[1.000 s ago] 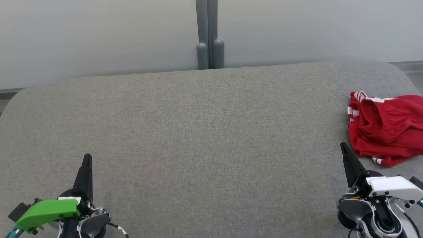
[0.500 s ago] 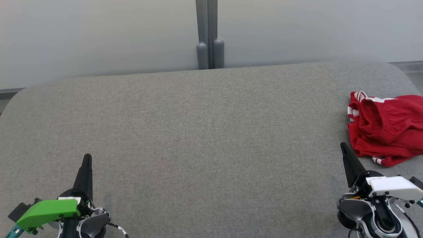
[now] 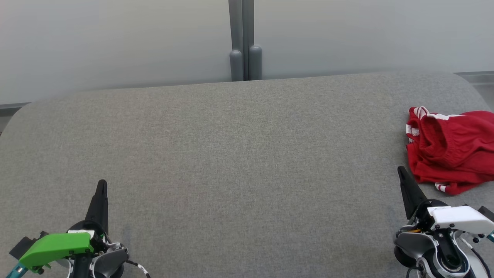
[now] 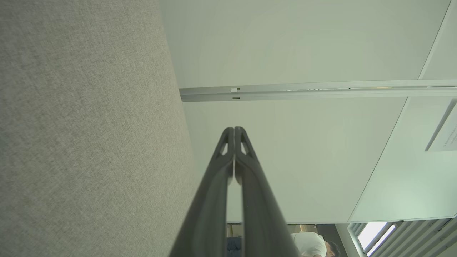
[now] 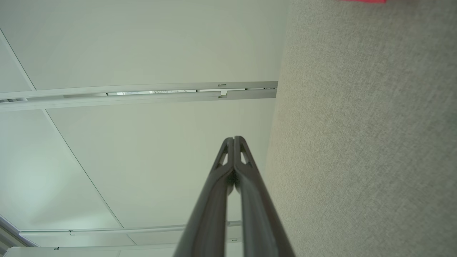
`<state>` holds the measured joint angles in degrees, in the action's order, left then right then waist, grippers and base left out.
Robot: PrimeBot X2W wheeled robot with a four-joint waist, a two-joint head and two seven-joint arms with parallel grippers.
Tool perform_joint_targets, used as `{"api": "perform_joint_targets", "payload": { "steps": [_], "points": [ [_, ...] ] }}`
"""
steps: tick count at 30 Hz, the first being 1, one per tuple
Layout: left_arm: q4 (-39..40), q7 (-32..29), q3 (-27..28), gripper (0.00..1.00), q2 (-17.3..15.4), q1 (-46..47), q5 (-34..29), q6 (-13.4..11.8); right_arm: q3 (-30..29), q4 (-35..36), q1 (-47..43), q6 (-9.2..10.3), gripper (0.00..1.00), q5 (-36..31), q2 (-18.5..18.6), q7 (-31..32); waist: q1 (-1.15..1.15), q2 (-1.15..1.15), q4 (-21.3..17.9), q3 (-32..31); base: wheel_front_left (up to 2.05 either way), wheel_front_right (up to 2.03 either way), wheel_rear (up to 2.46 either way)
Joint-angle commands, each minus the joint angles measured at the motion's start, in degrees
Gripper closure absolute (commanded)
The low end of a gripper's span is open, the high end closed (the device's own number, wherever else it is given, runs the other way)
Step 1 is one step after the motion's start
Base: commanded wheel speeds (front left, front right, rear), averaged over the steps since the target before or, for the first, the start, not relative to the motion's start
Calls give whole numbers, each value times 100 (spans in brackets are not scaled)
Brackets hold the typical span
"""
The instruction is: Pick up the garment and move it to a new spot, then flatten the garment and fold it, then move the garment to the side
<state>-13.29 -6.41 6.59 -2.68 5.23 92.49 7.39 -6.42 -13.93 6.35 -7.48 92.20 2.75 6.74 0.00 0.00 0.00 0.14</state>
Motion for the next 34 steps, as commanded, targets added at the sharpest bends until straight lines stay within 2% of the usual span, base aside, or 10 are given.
{"api": "perform_joint_targets", "payload": {
  "steps": [1, 34],
  "points": [
    [18, -2, 14, 100, -38, 48, 2, 27, -7, 25, -55, -2, 100, 45, 24, 22, 0, 0, 0, 0, 0, 0, 0],
    [18, -2, 14, 100, -38, 48, 2, 27, -7, 25, -55, -2, 100, 45, 24, 21, 0, 0, 0, 0, 0, 0, 0]
  ]
}}
